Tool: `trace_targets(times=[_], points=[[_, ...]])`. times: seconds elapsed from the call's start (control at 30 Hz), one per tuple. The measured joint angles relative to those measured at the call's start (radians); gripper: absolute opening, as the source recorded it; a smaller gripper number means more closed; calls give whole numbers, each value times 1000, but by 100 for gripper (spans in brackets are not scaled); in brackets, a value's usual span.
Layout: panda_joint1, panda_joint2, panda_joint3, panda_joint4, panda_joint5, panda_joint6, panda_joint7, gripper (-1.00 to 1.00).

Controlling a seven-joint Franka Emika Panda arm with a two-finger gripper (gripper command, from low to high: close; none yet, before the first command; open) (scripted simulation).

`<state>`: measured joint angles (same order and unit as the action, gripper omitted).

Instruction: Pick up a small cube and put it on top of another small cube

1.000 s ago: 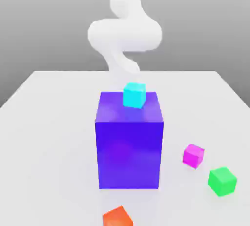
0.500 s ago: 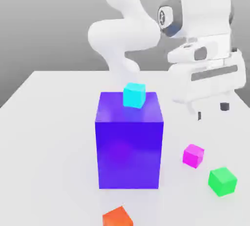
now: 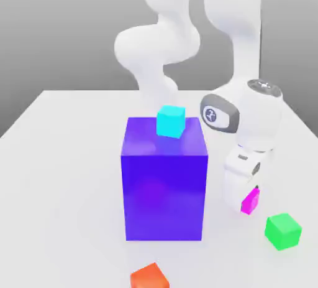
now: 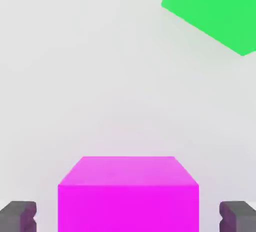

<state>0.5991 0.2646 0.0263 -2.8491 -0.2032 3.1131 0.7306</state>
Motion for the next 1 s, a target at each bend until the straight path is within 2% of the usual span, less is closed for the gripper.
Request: trace_targets(times=[0.1, 0.2, 0.3, 0.4, 0.73, 0.87, 0.9, 1.0], points=[[9, 12, -10, 2, -5, 9, 5, -100], [-38, -55, 41, -11, 14, -45, -11, -100], [-82, -158, 110, -32, 107, -127, -80, -100], [-73, -254, 127, -40, 190, -214, -139, -100], [-118, -185, 108, 286, 181, -471, -101, -100], [-109, -61, 91, 319, 143, -382, -70, -100], [-104, -25, 84, 322, 132, -349, -62, 100], [-104, -25, 84, 322, 132, -349, -62, 100]])
